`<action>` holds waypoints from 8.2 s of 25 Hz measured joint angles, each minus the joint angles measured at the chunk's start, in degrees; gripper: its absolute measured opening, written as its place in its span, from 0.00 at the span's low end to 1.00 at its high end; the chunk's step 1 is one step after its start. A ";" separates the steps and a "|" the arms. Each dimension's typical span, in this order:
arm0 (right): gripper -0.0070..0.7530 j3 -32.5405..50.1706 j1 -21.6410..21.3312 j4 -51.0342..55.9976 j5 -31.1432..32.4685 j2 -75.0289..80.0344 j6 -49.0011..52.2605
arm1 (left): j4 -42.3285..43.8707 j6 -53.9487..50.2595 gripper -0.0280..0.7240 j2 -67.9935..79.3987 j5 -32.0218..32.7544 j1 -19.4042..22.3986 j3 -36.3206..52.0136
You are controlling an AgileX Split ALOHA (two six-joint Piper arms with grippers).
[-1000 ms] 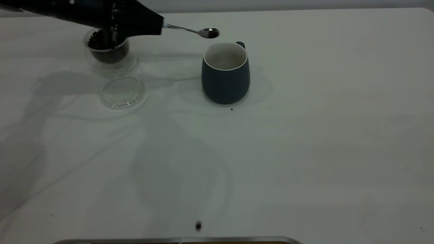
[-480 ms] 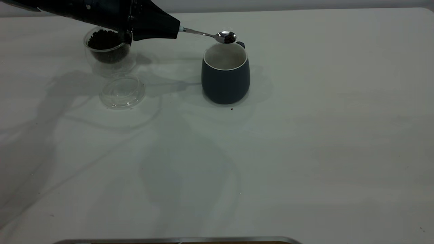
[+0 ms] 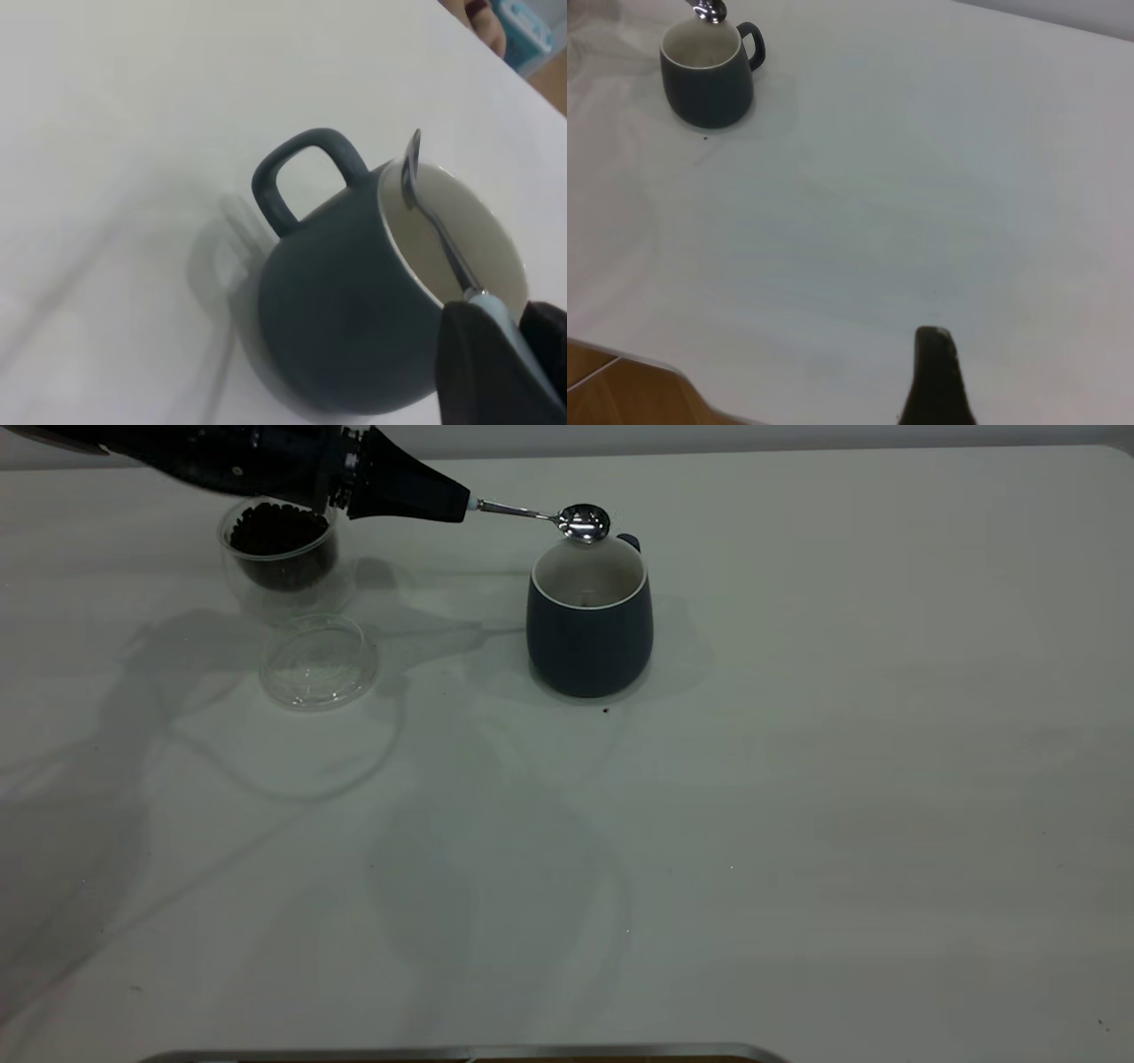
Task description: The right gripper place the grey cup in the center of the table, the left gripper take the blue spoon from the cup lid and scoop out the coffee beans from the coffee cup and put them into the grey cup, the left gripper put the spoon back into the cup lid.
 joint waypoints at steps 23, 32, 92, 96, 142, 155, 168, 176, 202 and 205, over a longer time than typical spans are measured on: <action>0.79 0.00 0.00 0.00 0.05 0.00 0.00 | 6.65 -36.82 0.20 -4.15 5.63 5.39 0.00; 0.79 0.00 0.00 0.00 0.05 0.00 0.00 | 9.98 -37.95 0.20 -10.56 5.94 10.66 7.33; 0.79 0.00 0.00 0.00 0.05 0.00 0.00 | 7.74 -26.10 0.20 -4.84 -5.54 22.53 19.51; 0.79 0.00 0.00 0.00 0.05 0.00 0.00 | 6.44 -25.98 0.20 -3.21 -6.20 21.33 19.51; 0.79 0.00 0.00 0.05 0.05 0.00 0.00 | 47.36 -57.20 0.88 -16.19 2.77 18.58 2.39; 0.79 0.00 0.00 0.05 0.05 0.00 0.00 | 69.78 -82.02 0.82 -35.74 6.15 3.01 -4.20; 0.79 0.00 0.00 -0.13 0.05 0.00 0.00 | 74.33 -92.42 0.82 -53.67 6.15 -13.32 -4.20; 0.79 0.00 0.00 -0.02 0.05 0.00 0.00 | 74.80 -92.90 0.82 -66.45 6.15 -15.43 6.49; 0.79 0.00 0.00 -0.02 0.05 0.00 0.00 | 79.85 -98.19 0.82 -132.75 5.87 -7.15 57.82; 0.79 0.00 0.00 -0.02 0.05 0.00 0.00 | 80.21 -98.53 0.82 -137.63 5.41 -2.61 61.37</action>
